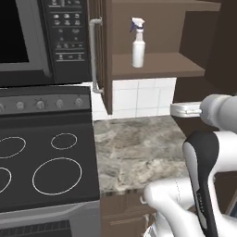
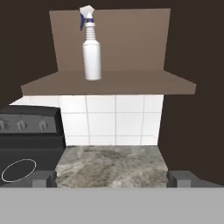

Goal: Move the cutting board and knife to the sink. Then move spray from the cabinet to the counter.

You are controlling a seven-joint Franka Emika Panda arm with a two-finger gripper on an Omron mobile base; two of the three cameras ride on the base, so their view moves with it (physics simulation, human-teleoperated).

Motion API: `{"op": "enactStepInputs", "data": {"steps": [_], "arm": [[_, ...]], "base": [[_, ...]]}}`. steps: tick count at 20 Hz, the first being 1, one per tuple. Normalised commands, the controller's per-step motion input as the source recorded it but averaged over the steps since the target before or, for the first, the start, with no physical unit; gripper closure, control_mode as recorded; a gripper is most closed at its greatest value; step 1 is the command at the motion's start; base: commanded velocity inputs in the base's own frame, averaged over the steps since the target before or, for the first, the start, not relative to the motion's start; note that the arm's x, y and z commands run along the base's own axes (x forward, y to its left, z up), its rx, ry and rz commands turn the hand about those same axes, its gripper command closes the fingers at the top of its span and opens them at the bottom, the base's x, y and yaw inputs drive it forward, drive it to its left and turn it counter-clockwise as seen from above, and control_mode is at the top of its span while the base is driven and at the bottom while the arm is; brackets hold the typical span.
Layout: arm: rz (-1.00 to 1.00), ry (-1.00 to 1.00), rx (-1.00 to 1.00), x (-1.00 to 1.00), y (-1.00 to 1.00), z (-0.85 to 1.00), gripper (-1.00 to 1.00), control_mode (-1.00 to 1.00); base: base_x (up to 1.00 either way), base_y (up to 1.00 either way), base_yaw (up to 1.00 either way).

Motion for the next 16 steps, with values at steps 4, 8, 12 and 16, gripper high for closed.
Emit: {"op": "enactStepInputs", "data": {"steps": [4, 8, 12, 16], "arm": [[0.0, 0.0, 0.0, 0.0, 0.0, 0.0, -1.0, 1.0], [0.0, 0.0, 0.0, 0.0, 0.0, 0.0, -1.0, 1.0], [0.0, 0.0, 0.0, 0.0, 0.0, 0.0, -1.0, 1.0], [0.0, 0.0, 0.0, 0.0, 0.0, 0.0, -1.0, 1.0]], "base": [[0.49, -0.6, -0.3], [0.55, -0.18, -0.35], [0.48, 0.28, -0.03], [0.47, 0.42, 0.0]]}}
